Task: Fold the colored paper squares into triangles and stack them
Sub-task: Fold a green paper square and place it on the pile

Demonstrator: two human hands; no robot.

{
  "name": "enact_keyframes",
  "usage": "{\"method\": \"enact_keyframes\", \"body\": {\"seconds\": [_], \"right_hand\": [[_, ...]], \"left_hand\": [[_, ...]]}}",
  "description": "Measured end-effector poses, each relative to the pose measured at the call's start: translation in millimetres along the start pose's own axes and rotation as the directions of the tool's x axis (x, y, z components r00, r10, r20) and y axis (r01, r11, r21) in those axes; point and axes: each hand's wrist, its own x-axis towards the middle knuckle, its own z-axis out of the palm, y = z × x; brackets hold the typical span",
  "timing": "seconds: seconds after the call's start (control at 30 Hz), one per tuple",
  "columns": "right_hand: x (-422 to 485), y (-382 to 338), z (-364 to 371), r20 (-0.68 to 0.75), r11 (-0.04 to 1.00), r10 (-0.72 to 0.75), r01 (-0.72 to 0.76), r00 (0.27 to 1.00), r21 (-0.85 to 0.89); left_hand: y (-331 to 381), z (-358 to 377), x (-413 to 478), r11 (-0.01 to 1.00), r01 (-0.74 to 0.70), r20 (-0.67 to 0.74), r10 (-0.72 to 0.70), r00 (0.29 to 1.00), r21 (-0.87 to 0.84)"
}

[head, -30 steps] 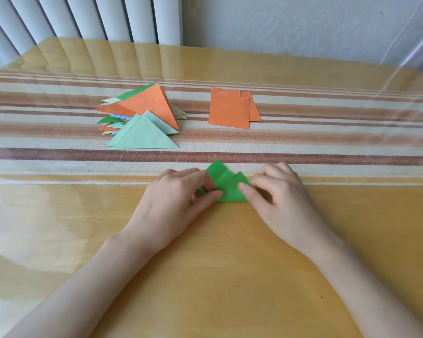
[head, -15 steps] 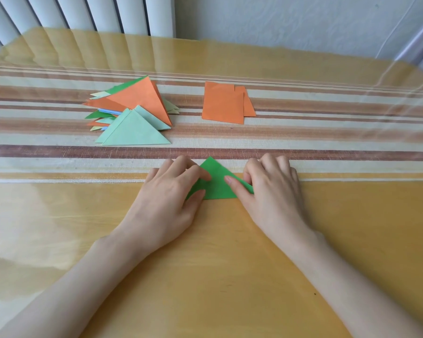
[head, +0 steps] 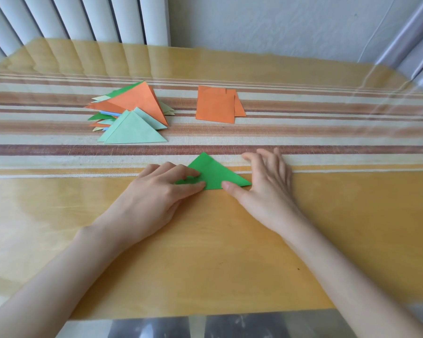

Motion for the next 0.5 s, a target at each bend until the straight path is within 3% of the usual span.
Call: {"method": "enact_keyframes", "body": {"seconds": [0.27,0.4,0.5], "right_hand": [[-3.1,16.3,-10.8,-0.01,0.996,0.083,-0.083,0.997,-0.037],[-2.8,20.1,-9.9,-0.016,0.999,0.041,-0.041,0.999,-0.001],[-1.0,17.8,-9.6,-0.078,0.998,-0.062,0.065,0.995,0.024]], "left_hand": [[0.2,-8.2,-10.7,0.997,0.002,-0.018,-0.001,1.0,0.08],[2.9,-15.6,-16.6,0.992,0.021,-0.134,-0.004,0.991,0.122],[6.4,-20.9,-15.2,0.983,0.163,-0.268,-0.134,0.954,0.089]]}}
